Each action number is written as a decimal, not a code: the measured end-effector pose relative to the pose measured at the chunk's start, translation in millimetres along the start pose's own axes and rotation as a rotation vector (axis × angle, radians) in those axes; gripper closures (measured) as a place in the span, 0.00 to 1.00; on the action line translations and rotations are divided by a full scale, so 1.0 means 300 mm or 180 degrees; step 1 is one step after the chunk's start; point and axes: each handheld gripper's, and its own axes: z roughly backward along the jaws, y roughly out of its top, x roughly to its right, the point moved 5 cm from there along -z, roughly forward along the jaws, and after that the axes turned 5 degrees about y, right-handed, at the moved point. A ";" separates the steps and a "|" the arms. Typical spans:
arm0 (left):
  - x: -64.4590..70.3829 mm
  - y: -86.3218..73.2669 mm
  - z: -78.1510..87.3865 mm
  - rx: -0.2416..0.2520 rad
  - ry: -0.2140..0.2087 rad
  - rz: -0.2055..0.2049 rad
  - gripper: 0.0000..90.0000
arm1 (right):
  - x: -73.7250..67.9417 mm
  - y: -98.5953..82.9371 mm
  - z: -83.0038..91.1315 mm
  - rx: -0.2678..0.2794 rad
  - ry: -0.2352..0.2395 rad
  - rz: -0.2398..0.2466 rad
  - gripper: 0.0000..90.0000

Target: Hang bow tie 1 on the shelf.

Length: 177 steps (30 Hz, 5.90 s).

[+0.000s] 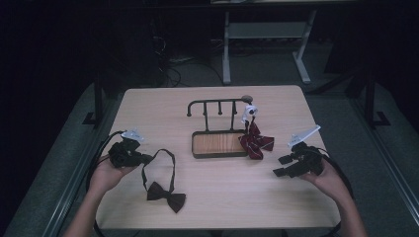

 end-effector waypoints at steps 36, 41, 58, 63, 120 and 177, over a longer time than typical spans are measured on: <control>0.075 0.124 0.112 0.0058 -0.0154 -0.0358 1.00 | -0.008 0.005 0.016 0.0010 -0.0030 0.0031 0.43; 0.081 0.139 0.120 0.0076 -0.0175 -0.0387 1.00 | -0.007 0.005 0.015 0.0002 -0.0038 0.0055 0.43; 0.096 0.209 0.153 0.0106 -0.0229 -0.0516 1.00 | 0.002 0.004 0.017 0.0045 -0.0009 0.0066 0.43; 0.098 0.231 0.159 0.0124 -0.0251 -0.0522 1.00 | 0.005 0.003 0.016 0.0046 -0.0004 0.0044 0.42; 0.104 0.468 0.248 0.0232 -0.0136 -0.0727 1.00 | -0.019 0.008 0.041 0.0053 -0.0119 0.0119 0.41; -0.008 0.578 0.131 -0.0199 0.0207 -0.0479 0.89 | -0.018 0.002 0.062 0.0111 -0.0133 0.0119 0.41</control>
